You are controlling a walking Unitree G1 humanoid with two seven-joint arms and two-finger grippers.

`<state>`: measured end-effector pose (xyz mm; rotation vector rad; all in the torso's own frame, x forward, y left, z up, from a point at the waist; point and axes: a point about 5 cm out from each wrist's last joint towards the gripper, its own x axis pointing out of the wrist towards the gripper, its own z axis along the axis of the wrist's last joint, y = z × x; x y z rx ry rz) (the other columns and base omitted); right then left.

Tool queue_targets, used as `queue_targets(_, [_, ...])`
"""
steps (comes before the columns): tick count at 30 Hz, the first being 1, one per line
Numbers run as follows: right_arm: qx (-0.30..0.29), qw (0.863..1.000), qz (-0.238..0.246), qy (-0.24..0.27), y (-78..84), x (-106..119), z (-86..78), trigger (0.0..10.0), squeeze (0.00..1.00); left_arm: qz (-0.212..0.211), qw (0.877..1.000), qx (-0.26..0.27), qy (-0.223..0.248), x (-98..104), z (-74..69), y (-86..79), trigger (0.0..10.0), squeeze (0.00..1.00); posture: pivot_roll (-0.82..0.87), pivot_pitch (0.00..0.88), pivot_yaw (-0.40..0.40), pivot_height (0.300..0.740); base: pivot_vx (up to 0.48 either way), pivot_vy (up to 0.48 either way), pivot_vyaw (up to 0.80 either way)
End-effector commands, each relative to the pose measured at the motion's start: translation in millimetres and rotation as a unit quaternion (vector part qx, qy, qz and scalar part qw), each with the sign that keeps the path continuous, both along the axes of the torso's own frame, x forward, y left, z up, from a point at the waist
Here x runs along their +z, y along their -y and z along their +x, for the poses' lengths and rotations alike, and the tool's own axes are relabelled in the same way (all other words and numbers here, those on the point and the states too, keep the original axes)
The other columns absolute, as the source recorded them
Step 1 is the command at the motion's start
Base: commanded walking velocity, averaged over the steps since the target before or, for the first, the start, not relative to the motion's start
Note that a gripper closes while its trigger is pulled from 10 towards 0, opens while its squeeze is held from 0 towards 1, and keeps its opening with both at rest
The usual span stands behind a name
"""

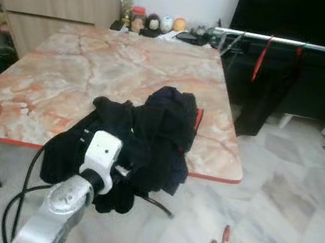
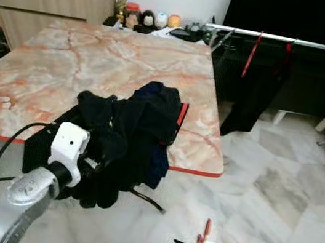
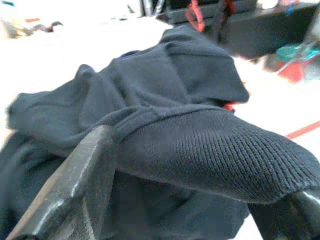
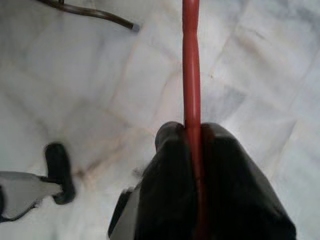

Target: Hang hanger

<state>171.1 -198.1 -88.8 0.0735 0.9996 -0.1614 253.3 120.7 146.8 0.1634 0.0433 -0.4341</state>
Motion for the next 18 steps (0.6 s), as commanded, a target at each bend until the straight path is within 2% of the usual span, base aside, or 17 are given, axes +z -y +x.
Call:
queue_targets(1, [-0.001, 1.0, -0.004, 0.008, 2.2, 2.9, 5.7, 10.0, 0.0, 0.038, 0.999, -0.02, 0.008, 1.0, -1.2, 6.2, 10.0, 0.0, 0.17, 0.0, -0.037, 0.74, 0.0, 0.0, 0.0])
queue_targets(3, [0.0, 1.0, -0.004, 0.008, 2.1, 3.0, 5.8, 10.0, 0.0, 0.066, 0.998, -0.005, 0.022, 2.5, 4.2, 4.3, 10.0, 0.0, 0.17, 0.0, -0.04, 0.74, 0.0, 0.0, 0.0])
queue_targets(4, [0.0, 1.0, -0.004, 0.008, 2.0, 3.0, 6.0, 10.0, 0.0, 0.074, 0.997, 0.022, 0.03, 3.9, 10.6, 1.0, 10.0, 0.0, 0.17, 0.0, -0.04, 0.74, 0.0, 0.0, 0.0])
queue_targets(5, [0.0, 1.0, -0.004, 0.008, 2.0, 3.0, 6.0, 10.0, 0.0, 0.074, 0.997, 0.022, 0.03, 3.9, 10.6, 1.0, 10.0, 0.0, 0.17, 0.0, -0.04, 0.74, 0.0, 0.0, 0.0])
queue_targets(7, [0.001, 1.0, -0.005, 0.008, 1.7, 3.0, 6.0, 10.0, 0.0, 0.064, 0.994, 0.076, 0.04, 8.9, 22.9, -4.8, 10.0, 0.0, 0.17, 0.0, -0.04, 0.74, 0.0, 0.0, 0.0])
queue_targets(8, [0.001, 1.0, -0.005, 0.008, 1.7, 3.1, 6.2, 10.0, 0.0, 0.064, 0.994, 0.082, 0.041, 11.6, 29.0, -4.1, 10.0, 0.0, 0.17, 0.0, -0.041, 0.74, 0.0, 0.0, 0.0])
queue_targets(12, [0.0, 1.0, -0.005, 0.009, 1.5, 3.1, 6.4, 10.0, 0.0, 0.085, 0.993, 0.075, 0.021, 12.1, 38.4, -2.1, 10.0, 0.0, 0.17, 0.0, -0.039, 0.74, 0.0, 0.0, 0.0])
queue_targets(13, [-0.001, 1.0, -0.006, 0.009, 1.4, 3.1, 6.4, 10.0, 0.0, 0.119, 0.992, 0.05, 0.003, 6.8, 39.1, -1.2, 10.0, 0.0, 0.17, 0.0, -0.037, 0.74, 0.0, 0.0, 0.0])
queue_targets(15, [-0.001, 1.0, -0.006, 0.009, 1.4, 3.1, 6.4, 10.0, 0.0, 0.135, 0.99, 0.036, -0.004, 4.3, 38.8, -0.7, 10.0, 0.0, 0.17, 0.0, -0.037, 0.74, 0.0, 0.0, 0.0])
queue_targets(18, [0.005, 1.0, -0.008, 0.008, 1.3, 3.2, 6.6, 10.0, 0.0, 0.201, 0.975, -0.073, -0.056, -8.6, 27.2, 2.9, 10.0, 0.0, 0.17, 0.0, -0.037, 0.74, 0.0, 0.0, 0.0])
